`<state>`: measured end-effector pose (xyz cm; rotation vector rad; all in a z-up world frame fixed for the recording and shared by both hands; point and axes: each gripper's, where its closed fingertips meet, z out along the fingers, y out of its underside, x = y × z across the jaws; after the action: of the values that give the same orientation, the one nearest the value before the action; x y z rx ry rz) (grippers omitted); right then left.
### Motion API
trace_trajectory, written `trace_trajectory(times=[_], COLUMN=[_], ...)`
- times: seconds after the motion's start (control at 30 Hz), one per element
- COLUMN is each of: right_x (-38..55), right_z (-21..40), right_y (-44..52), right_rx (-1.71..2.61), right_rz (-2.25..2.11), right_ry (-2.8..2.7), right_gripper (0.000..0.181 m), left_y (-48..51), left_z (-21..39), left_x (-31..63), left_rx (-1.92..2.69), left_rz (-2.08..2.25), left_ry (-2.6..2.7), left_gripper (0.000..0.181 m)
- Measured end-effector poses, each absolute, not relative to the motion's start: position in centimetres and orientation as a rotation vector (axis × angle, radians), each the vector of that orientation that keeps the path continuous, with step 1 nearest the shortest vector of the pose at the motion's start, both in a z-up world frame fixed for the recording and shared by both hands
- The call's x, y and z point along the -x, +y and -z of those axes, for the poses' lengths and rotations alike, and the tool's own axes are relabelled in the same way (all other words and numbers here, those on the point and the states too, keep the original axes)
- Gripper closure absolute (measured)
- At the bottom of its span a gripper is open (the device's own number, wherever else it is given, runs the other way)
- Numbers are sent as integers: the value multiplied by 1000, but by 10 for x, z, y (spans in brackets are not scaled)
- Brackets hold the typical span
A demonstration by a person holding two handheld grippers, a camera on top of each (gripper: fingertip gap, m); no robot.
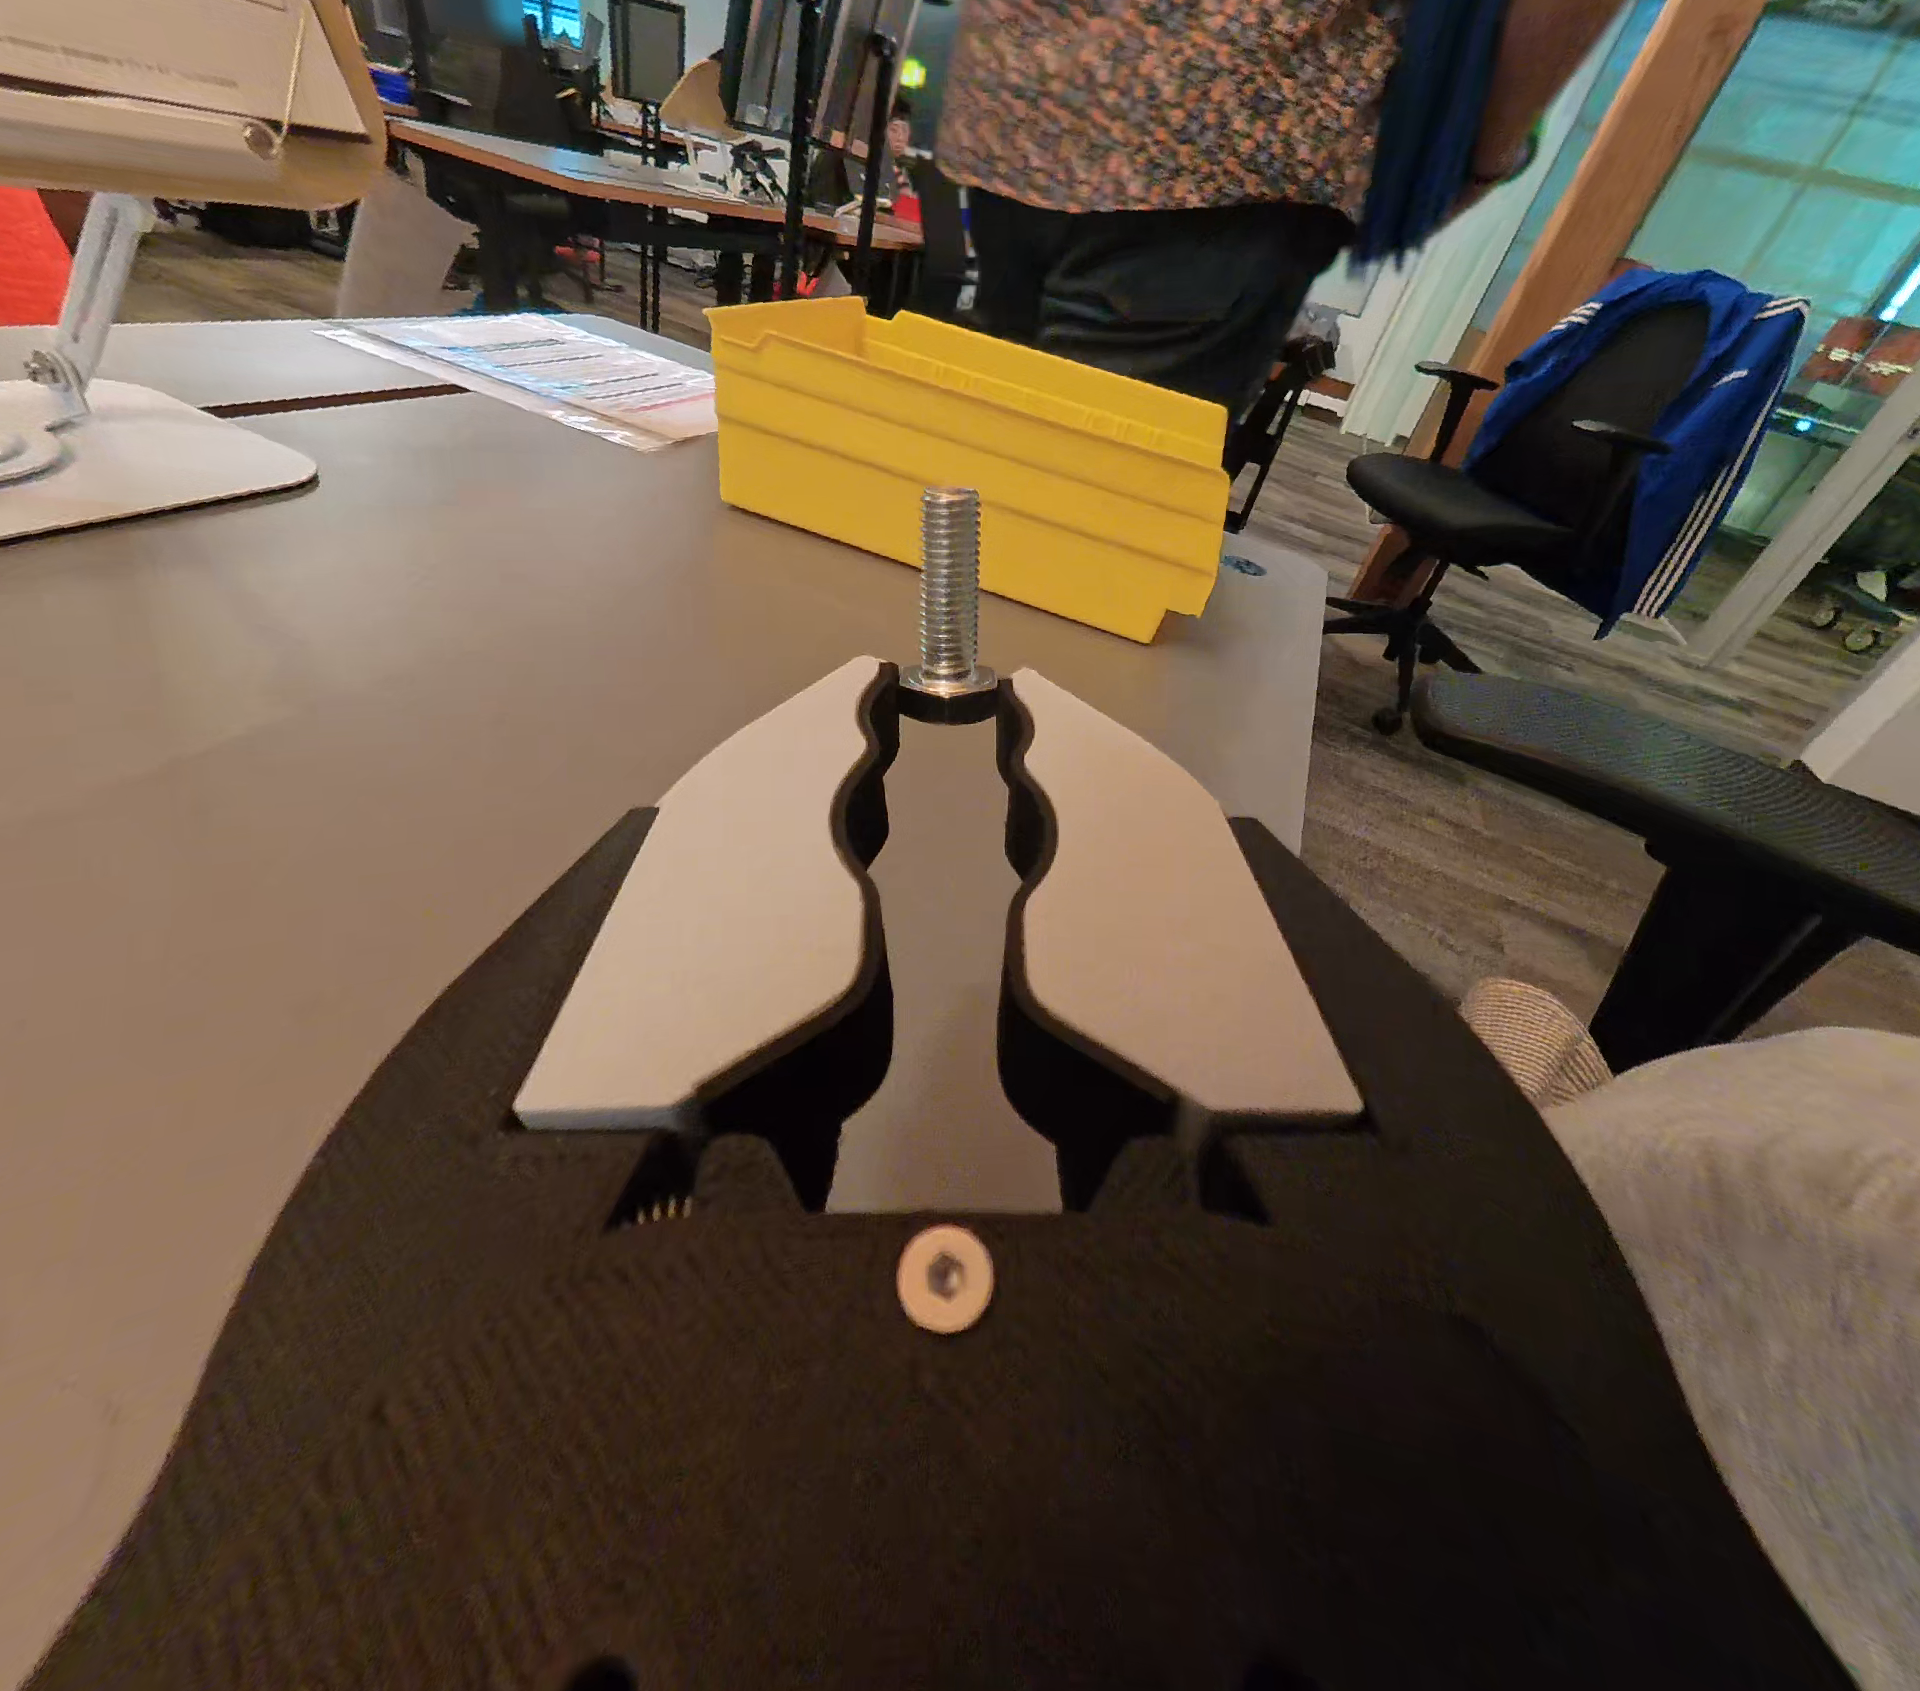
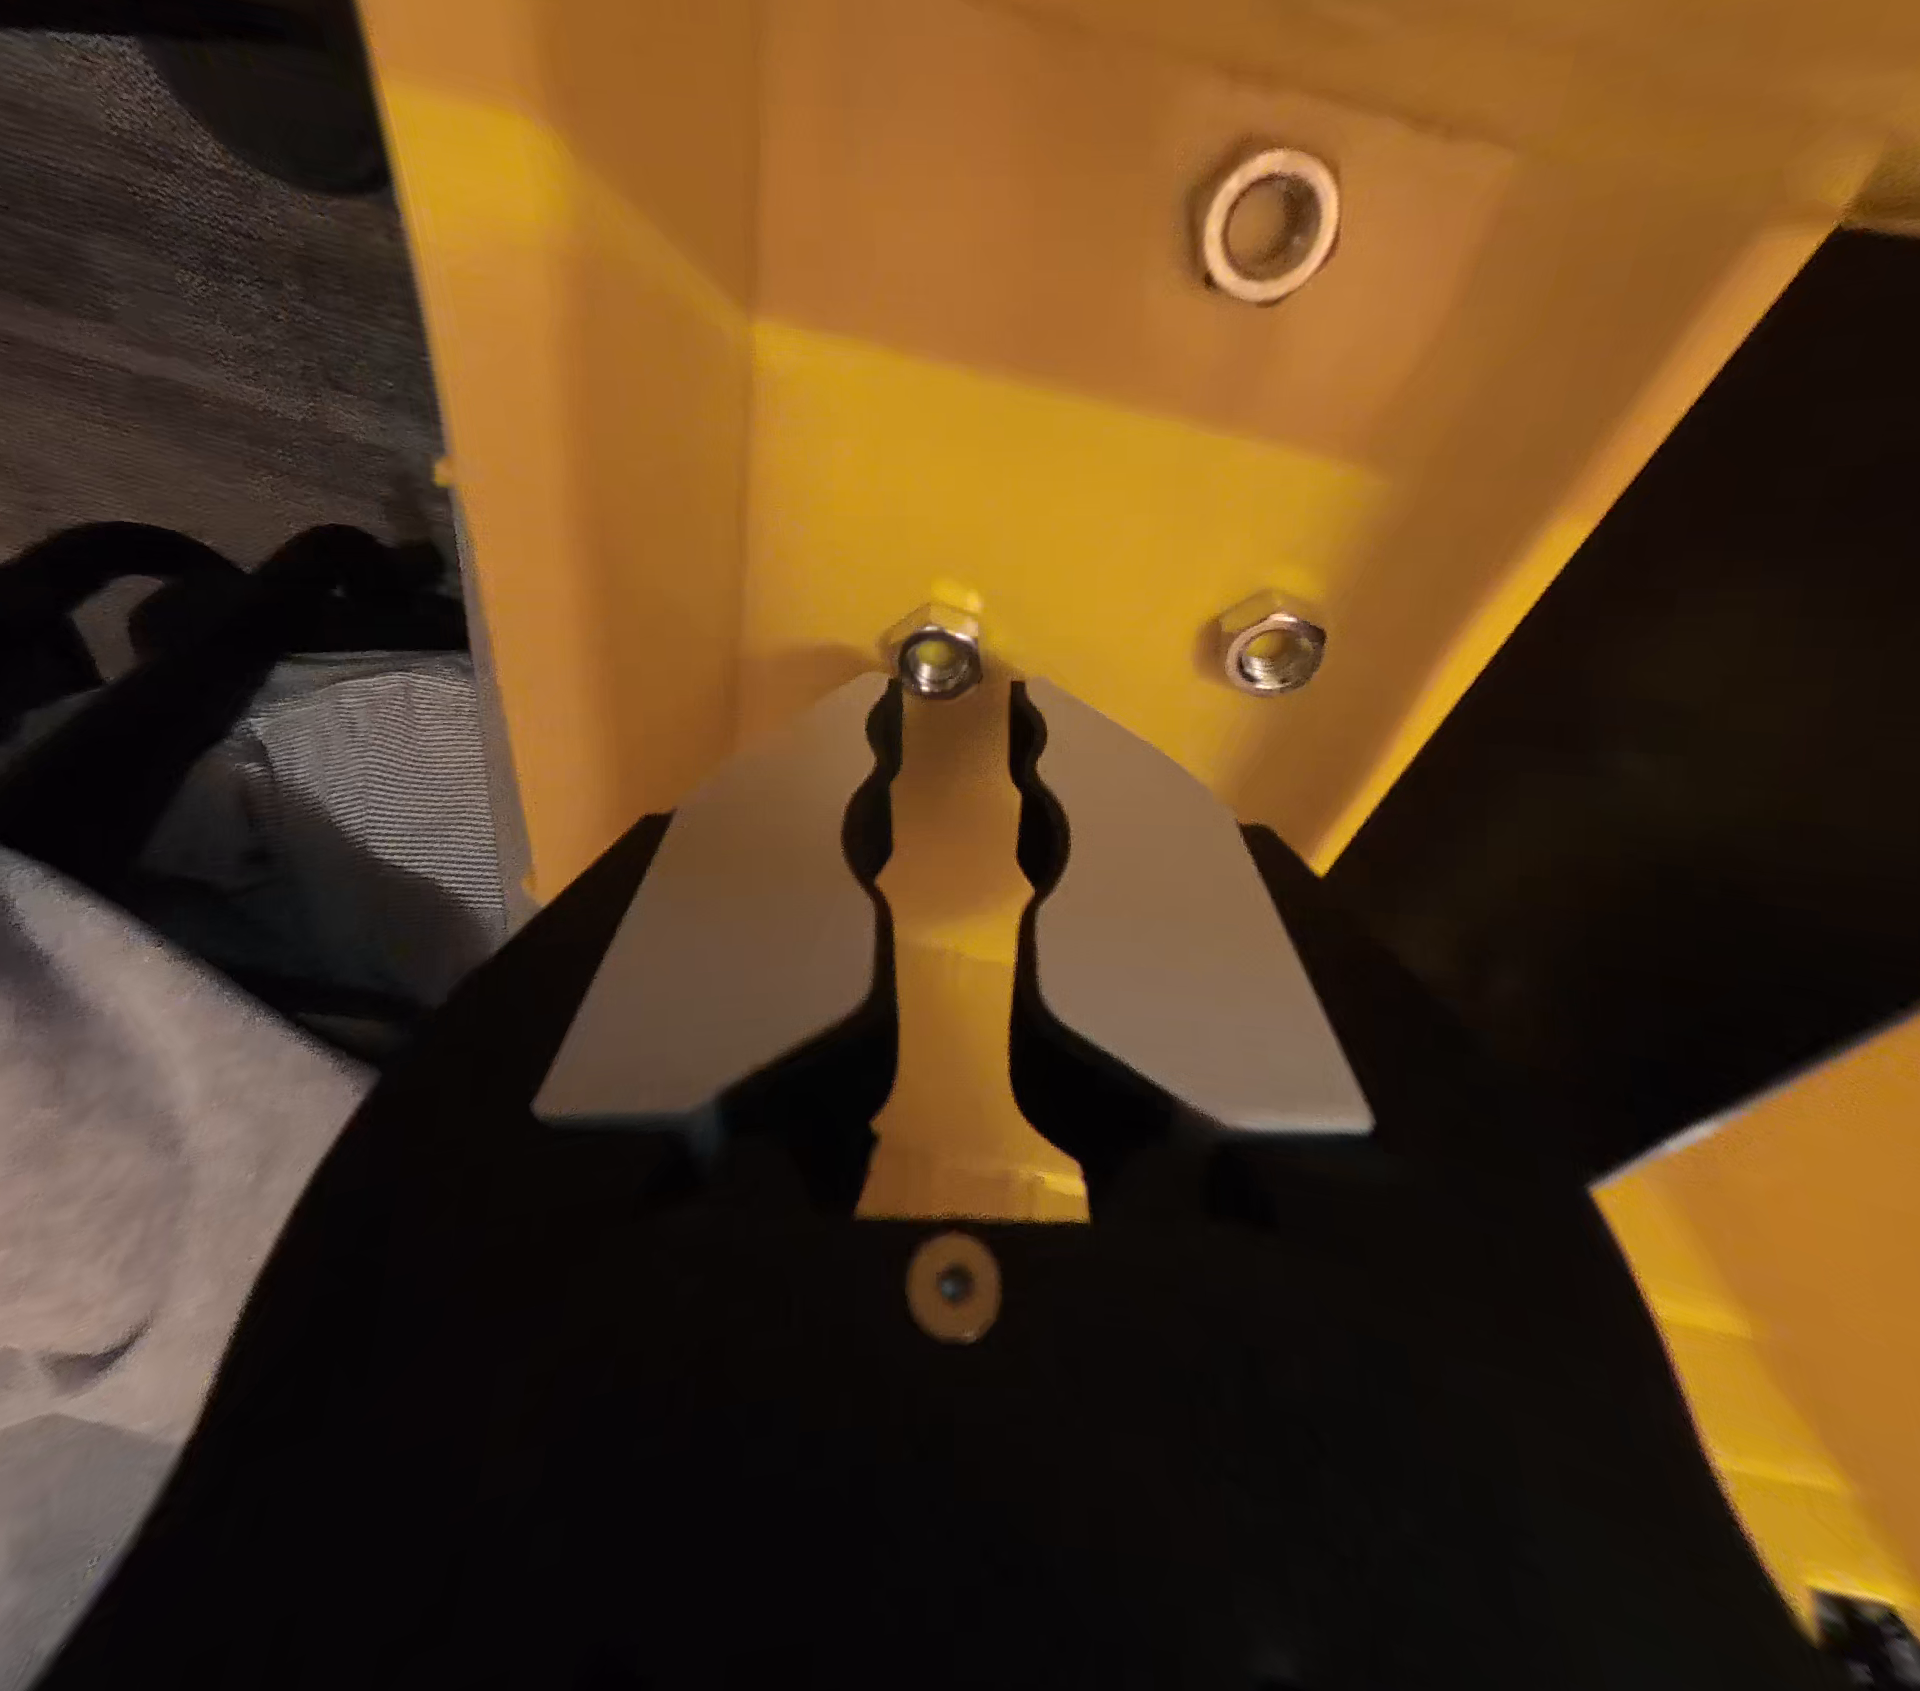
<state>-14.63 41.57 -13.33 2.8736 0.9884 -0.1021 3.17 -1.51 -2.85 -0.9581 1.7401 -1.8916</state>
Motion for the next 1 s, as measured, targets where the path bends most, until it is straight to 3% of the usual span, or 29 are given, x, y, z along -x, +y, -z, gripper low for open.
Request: trace_trajectory(times=[0.33, 0.7, 1.0], right_x=[143, 151, 155], right_z=[125, 135, 136], right_y=[432, 415, 413], right_rx=[-2795, -2599, -2570], right_rz=[-65, 171, 125], right_ry=[1583, 1841, 1942], right_gripper=[161, 146, 162], left_y=[-19, -19, -20], left_z=[28, 24, 25], left_x=[-29, -28, -27], left_rx=[940, 961, 944], left_rz=[1890, 1931, 1920], left_ry=[1755, 1745, 1763], left_gripper=[163, 163, 163])
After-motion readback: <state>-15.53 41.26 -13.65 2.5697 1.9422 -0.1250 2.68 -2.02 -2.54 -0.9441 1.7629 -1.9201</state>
